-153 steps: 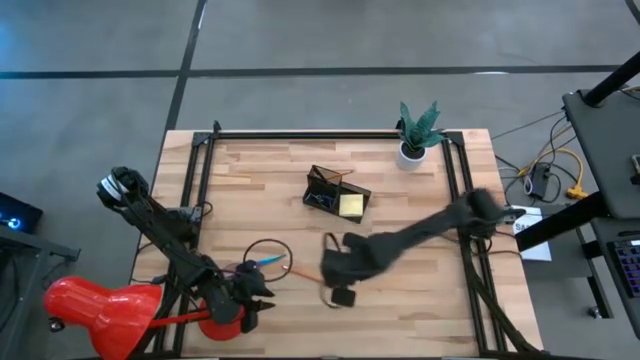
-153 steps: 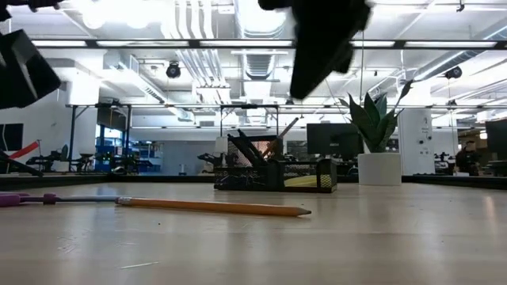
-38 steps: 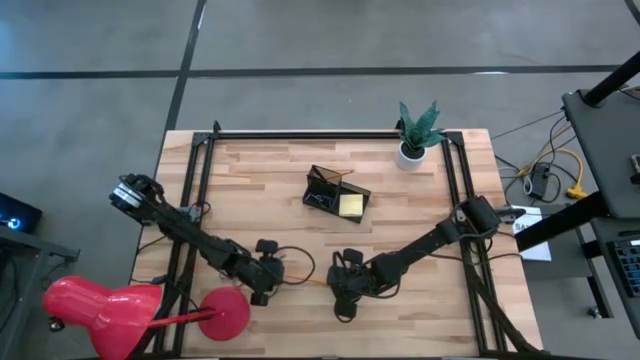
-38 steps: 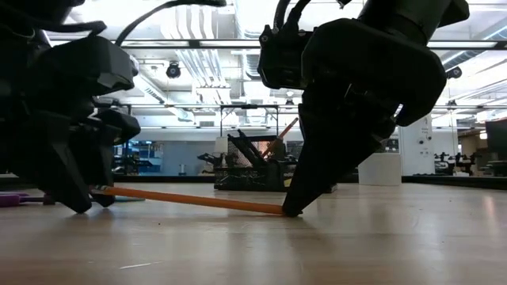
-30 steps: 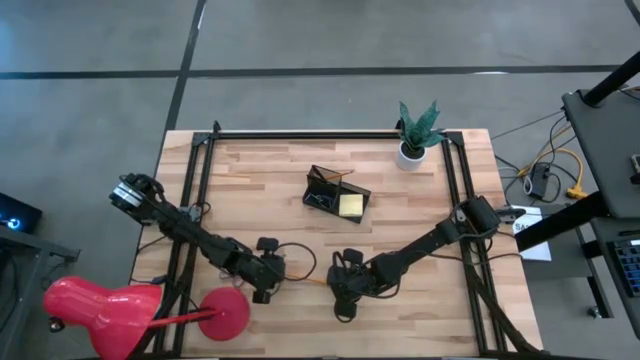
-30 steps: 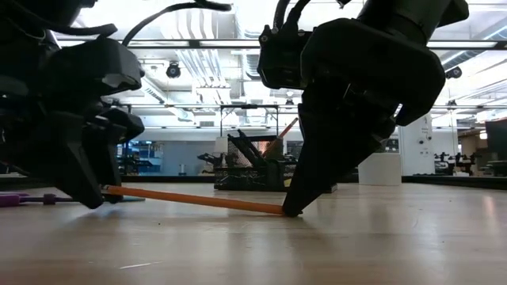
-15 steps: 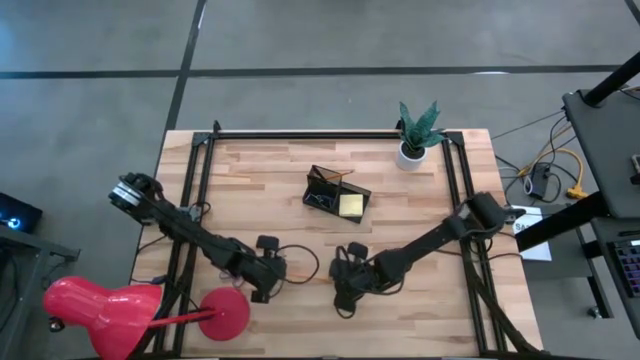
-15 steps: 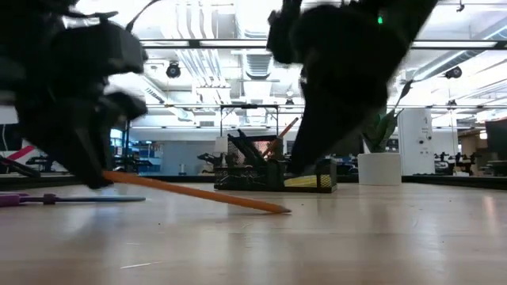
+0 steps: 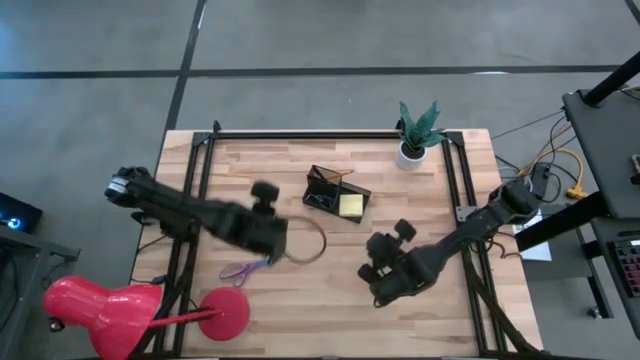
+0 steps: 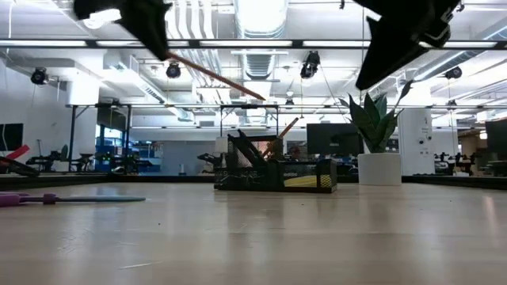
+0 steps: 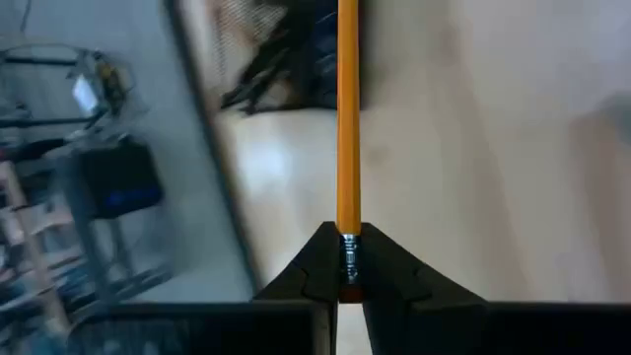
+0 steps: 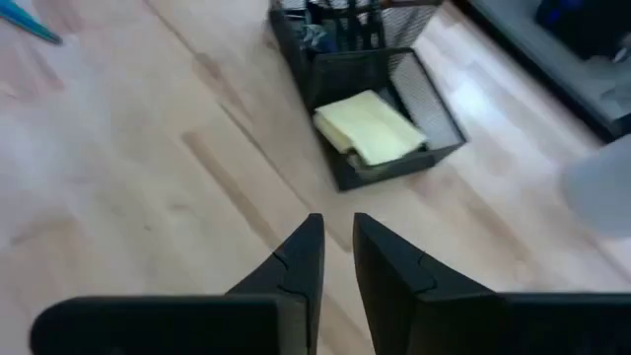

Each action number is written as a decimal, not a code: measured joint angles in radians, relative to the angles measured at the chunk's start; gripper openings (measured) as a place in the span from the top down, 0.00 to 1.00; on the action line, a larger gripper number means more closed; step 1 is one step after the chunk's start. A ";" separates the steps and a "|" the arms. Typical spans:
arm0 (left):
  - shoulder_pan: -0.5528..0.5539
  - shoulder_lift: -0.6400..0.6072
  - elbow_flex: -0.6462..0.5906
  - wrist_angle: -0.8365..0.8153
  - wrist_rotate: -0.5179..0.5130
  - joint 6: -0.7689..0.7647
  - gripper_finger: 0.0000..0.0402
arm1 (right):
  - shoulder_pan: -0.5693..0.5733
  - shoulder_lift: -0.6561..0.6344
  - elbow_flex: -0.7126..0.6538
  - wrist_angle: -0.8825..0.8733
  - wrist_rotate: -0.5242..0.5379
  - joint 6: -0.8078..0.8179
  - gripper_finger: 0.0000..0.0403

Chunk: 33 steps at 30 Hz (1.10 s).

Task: Pick and place office supplies into organizer
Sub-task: Put the pencil into the desk organizer

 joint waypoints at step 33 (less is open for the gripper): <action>0.539 0.297 0.347 0.033 0.025 0.960 0.98 | -0.216 -0.071 -0.059 -0.049 0.006 -0.079 0.88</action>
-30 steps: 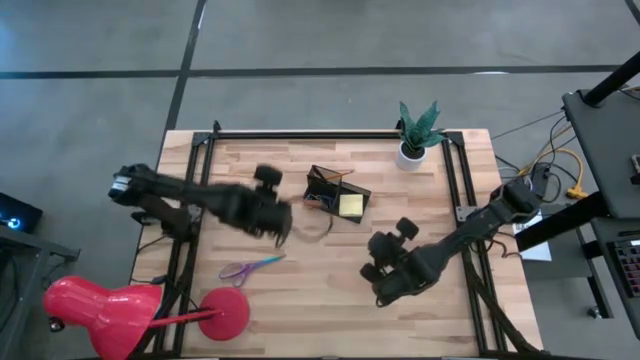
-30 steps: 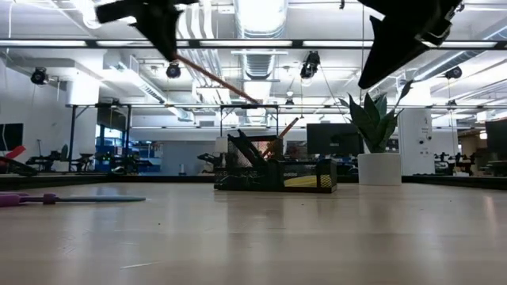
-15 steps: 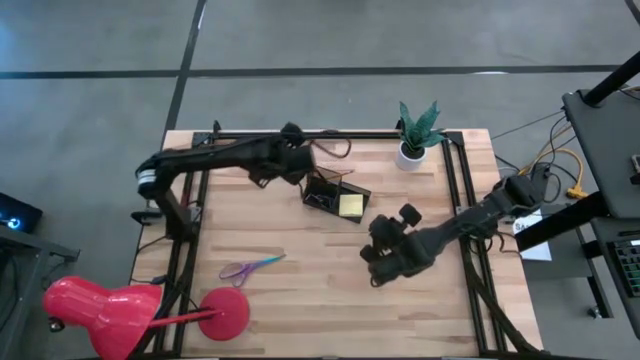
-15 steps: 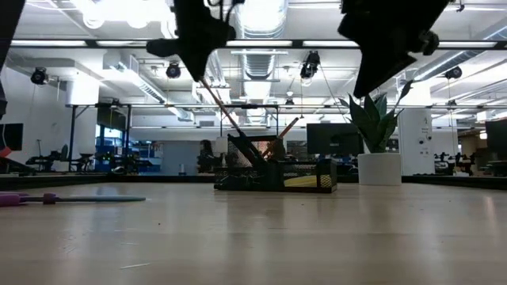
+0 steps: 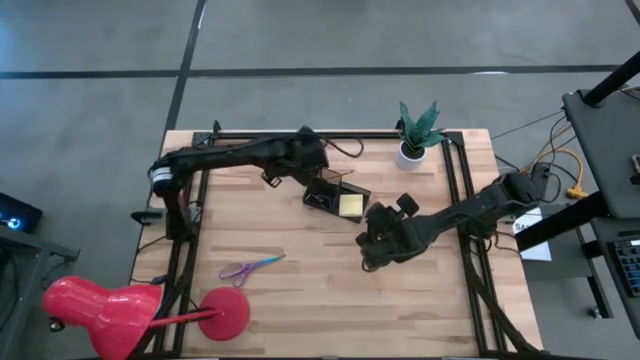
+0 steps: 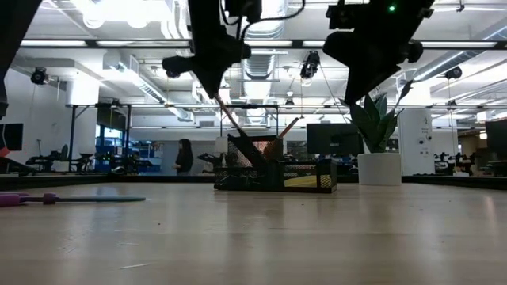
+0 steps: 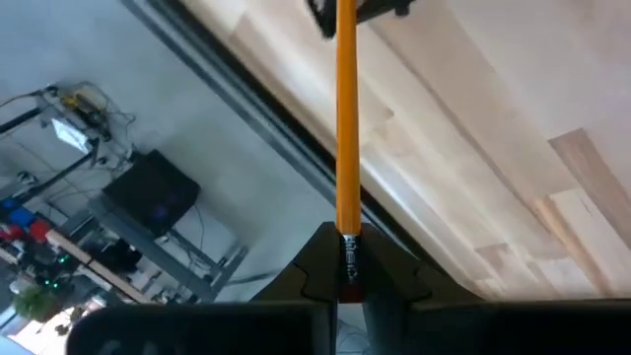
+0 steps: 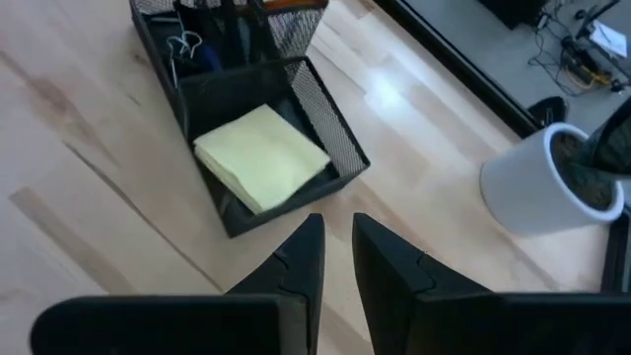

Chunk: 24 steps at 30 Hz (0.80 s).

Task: Pick and place office supplies into organizer
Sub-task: Put the pencil into the desk organizer, then put the scissors into the desk organizer

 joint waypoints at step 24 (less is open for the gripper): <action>-0.013 0.072 0.000 0.004 -0.009 -0.204 0.79 | -0.042 0.000 -0.005 0.121 -0.001 -0.144 0.93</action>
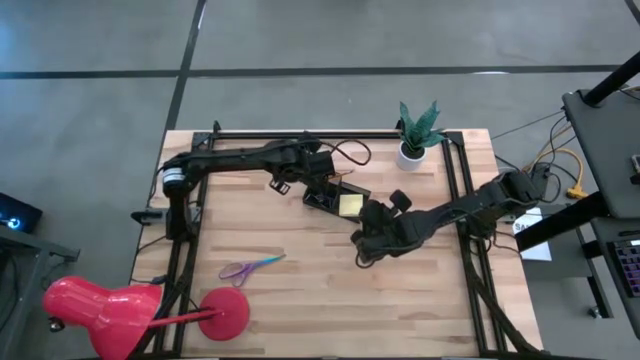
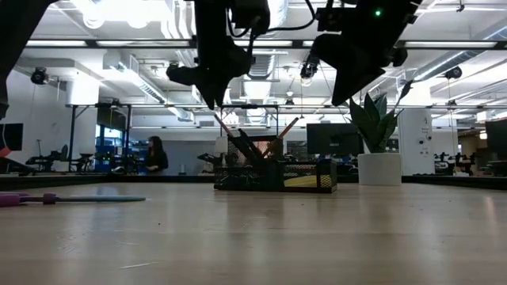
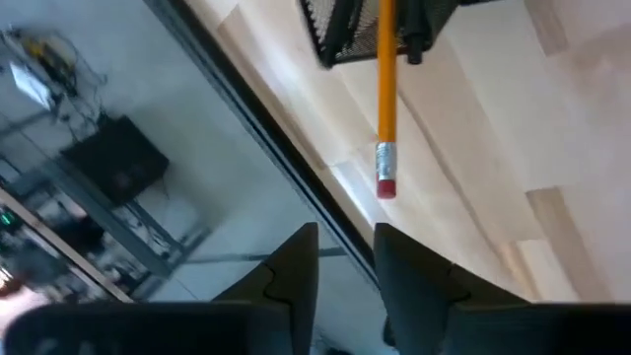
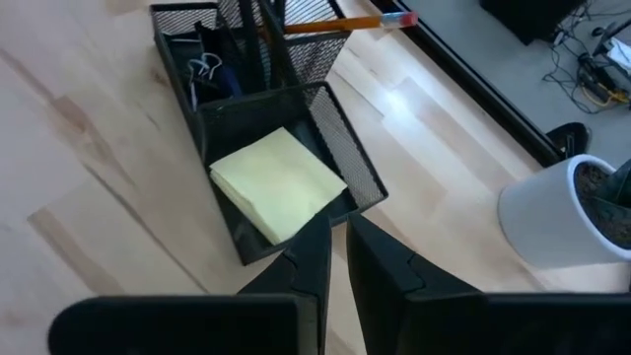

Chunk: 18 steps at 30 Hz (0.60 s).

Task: Pick and place office supplies into organizer
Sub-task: Put the scissors into the desk organizer

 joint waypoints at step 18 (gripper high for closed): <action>-0.125 -0.274 -0.014 -0.096 0.252 -0.839 0.58 | -0.159 0.000 -0.002 0.359 -0.236 -0.332 0.93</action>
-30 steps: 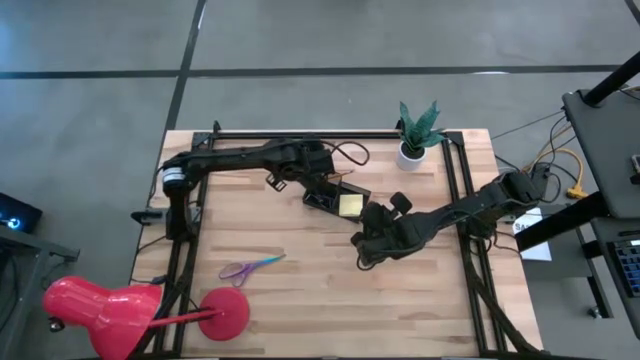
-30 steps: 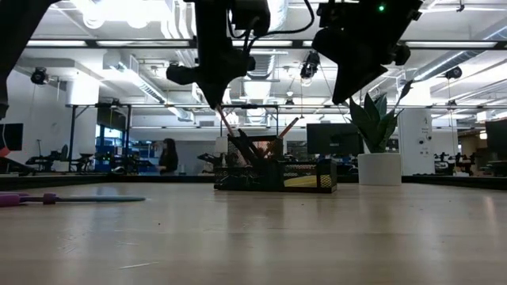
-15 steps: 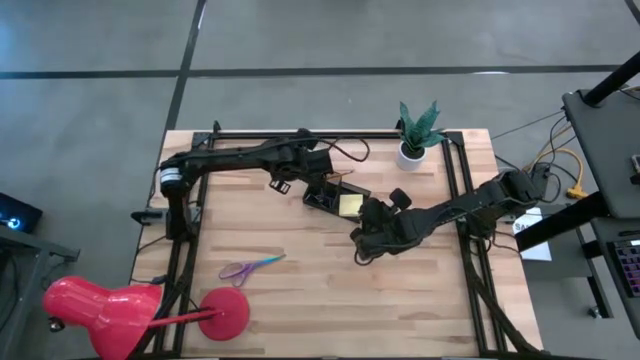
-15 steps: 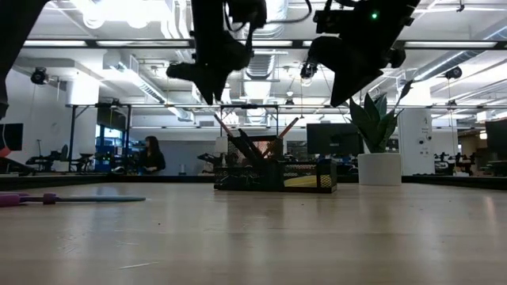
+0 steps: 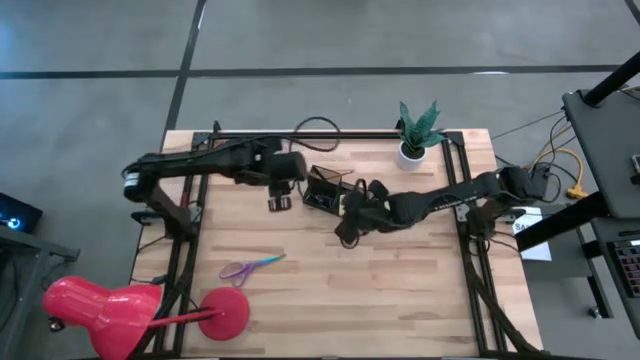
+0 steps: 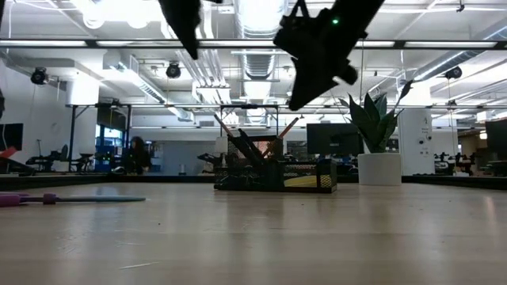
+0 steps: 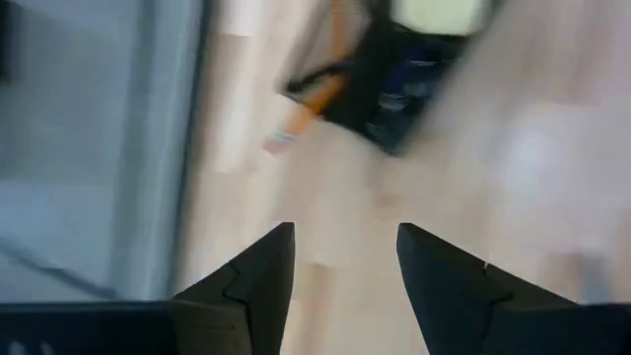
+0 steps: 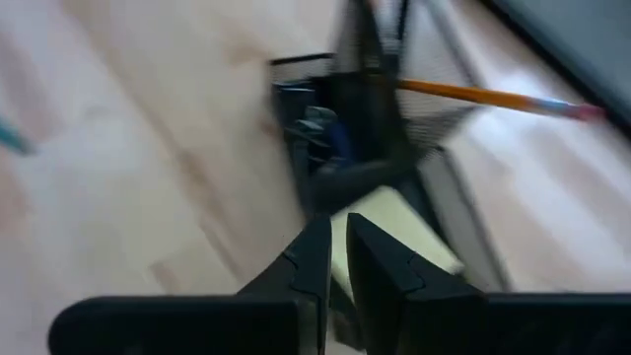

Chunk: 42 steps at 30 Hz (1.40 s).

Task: Pick and place office supplies into organizer
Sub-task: Put the scissors into the desk organizer

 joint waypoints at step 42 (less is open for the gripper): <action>-0.693 -0.358 -0.893 0.407 0.496 -1.447 0.59 | -0.112 0.327 0.248 0.414 -0.661 -0.426 0.93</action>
